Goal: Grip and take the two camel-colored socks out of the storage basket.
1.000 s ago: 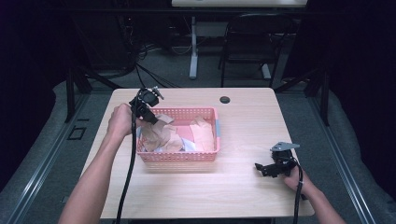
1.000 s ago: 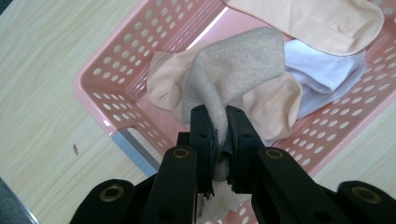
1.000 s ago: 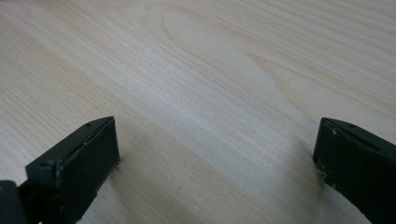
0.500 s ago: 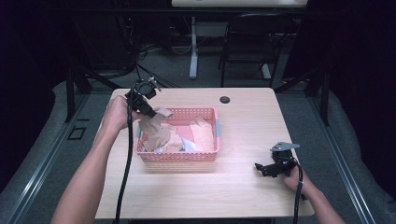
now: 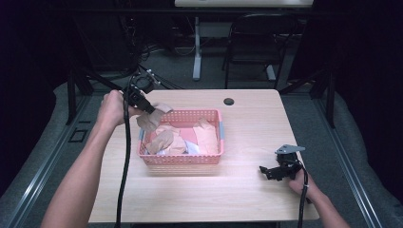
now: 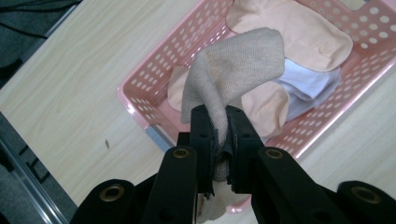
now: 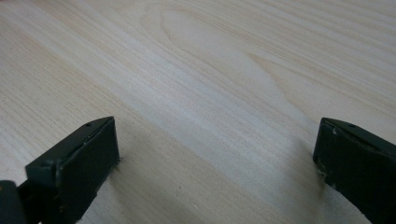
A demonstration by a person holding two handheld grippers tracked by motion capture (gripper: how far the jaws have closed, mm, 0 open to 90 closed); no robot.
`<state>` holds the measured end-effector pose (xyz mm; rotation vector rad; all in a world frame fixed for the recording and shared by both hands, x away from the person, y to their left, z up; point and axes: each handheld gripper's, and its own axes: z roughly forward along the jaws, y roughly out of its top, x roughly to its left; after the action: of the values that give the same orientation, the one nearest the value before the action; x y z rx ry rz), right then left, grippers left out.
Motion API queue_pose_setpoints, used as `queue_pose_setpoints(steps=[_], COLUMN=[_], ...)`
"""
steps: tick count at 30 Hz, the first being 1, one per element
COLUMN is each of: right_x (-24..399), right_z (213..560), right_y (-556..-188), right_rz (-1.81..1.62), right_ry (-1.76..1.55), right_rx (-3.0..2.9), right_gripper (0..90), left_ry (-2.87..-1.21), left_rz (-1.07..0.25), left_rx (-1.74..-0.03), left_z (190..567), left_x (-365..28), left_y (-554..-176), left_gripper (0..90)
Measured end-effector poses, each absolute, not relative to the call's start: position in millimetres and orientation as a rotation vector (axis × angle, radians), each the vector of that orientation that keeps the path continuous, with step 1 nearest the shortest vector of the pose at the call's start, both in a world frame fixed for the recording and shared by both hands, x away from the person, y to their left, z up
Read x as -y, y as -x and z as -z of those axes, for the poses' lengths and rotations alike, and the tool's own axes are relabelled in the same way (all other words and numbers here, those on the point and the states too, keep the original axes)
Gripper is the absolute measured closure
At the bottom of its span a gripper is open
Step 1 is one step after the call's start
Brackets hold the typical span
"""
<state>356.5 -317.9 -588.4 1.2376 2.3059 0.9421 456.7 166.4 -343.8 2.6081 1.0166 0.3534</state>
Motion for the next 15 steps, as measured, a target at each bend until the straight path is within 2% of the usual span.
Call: queue_pose_setpoints(steps=[15], right_x=[318], right_z=[589], right_y=[-356], right_rz=[-0.948], right_ry=[-1.232], right_rx=[-2.301], right_gripper=[0.0], left_ry=[-2.572], left_rz=[-0.406], left_rx=[-1.111], left_z=[332], left_x=[-203], left_y=[-441], left_gripper=[82.7])
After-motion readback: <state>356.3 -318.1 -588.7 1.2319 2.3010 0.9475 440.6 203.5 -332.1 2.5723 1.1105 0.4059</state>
